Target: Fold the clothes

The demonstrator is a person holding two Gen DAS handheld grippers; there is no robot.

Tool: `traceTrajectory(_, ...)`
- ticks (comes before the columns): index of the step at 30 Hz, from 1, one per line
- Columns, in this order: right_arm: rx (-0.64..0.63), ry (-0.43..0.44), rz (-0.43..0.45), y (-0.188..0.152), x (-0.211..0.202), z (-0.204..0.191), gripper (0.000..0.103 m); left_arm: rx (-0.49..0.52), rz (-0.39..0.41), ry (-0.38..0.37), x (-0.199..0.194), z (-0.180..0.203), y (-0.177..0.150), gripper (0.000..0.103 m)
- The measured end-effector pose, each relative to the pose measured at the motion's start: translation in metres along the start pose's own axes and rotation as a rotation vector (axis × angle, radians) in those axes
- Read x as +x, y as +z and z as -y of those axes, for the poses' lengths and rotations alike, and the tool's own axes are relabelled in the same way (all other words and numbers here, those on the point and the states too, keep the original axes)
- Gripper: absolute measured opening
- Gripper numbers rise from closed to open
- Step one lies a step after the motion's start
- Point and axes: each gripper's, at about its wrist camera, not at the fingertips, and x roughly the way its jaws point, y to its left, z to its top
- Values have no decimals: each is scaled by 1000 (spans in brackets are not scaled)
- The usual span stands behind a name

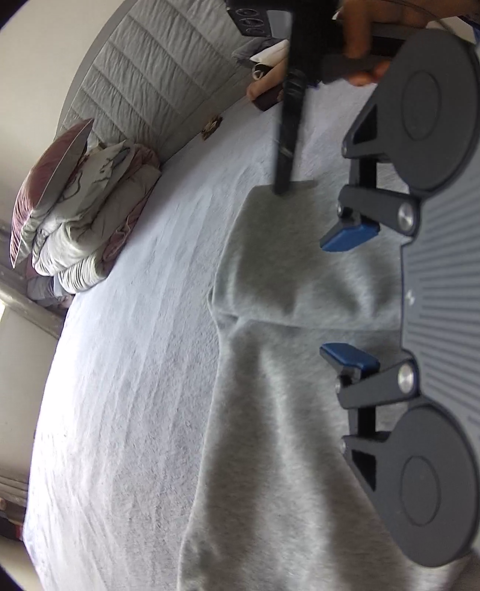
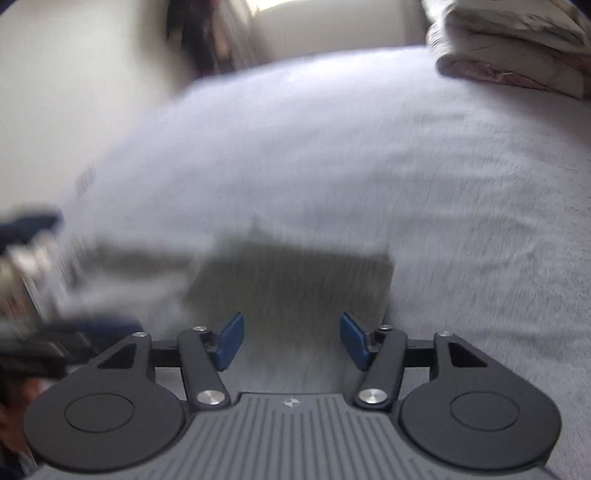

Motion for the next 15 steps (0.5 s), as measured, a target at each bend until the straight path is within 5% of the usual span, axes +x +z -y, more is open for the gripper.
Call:
traceTrajectory(3,110,-44,-4,6,9,28,65,-9,-5,11,4,-6,5,56)
traceTrajectory(7,239,31,-31,2,28,54,65,18,-7,14,6,-6,2,56)
traceTrajectory(15,259,130,21,10,52,58,79,7,-14,-15,8,-14,3,56)
